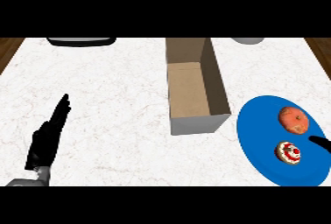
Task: Pick the cupcake from the plate and place it in the cardboard box
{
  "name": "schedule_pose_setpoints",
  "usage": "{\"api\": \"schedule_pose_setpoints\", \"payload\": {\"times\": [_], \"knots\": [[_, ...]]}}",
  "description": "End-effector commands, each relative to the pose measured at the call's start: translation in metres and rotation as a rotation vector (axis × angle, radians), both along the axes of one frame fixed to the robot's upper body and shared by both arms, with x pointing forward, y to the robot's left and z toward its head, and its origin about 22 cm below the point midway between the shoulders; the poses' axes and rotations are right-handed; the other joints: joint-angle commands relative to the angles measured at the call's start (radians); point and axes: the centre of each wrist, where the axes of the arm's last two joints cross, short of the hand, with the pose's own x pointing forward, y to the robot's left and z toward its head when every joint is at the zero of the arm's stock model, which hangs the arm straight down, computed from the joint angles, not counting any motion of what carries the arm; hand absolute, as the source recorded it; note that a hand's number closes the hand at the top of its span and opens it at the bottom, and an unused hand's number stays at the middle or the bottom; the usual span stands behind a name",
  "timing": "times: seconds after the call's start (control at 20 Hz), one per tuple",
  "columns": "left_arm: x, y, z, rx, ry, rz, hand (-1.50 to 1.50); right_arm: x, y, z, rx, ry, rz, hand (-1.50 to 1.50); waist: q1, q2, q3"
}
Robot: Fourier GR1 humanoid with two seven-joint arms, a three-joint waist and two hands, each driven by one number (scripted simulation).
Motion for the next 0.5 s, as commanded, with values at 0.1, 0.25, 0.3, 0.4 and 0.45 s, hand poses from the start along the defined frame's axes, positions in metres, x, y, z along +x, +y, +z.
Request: {"api": "schedule_pose_setpoints", "payload": {"times": [0.1, 0.25, 0.3, 0.4, 0.45], "knots": [[0.003, -0.002, 0.006, 0.008, -0.015, 0.008, 0.0, -0.008, -0.009, 0.052, -0.276, 0.361, 0.098, -1.5, 0.003, 0.003, -0.004], [0.002, 0.001, 0.015, 0.0, 0.004, -0.021, 0.0, -0.011, -0.012, 0.063, -0.343, 0.576, 0.162, -1.5, 0.014, 0.004, -0.003], [-0.004, 0.005, 0.013, 0.012, 0.003, 0.007, 0.0, -0.02, 0.0, 0.057, -0.348, 0.623, 0.196, -1.5, 0.005, 0.0, -0.002], [-0.004, 0.007, 0.01, 0.015, 0.009, 0.003, 0.0, -0.026, 0.006, 0.057, -0.362, 0.712, 0.236, -1.5, -0.001, 0.001, -0.001], [-0.011, -0.005, -0.002, 0.019, 0.006, -0.009, 0.0, -0.019, 0.012, 0.073, -0.358, 0.743, 0.242, -1.5, 0.008, 0.003, -0.002]]}}
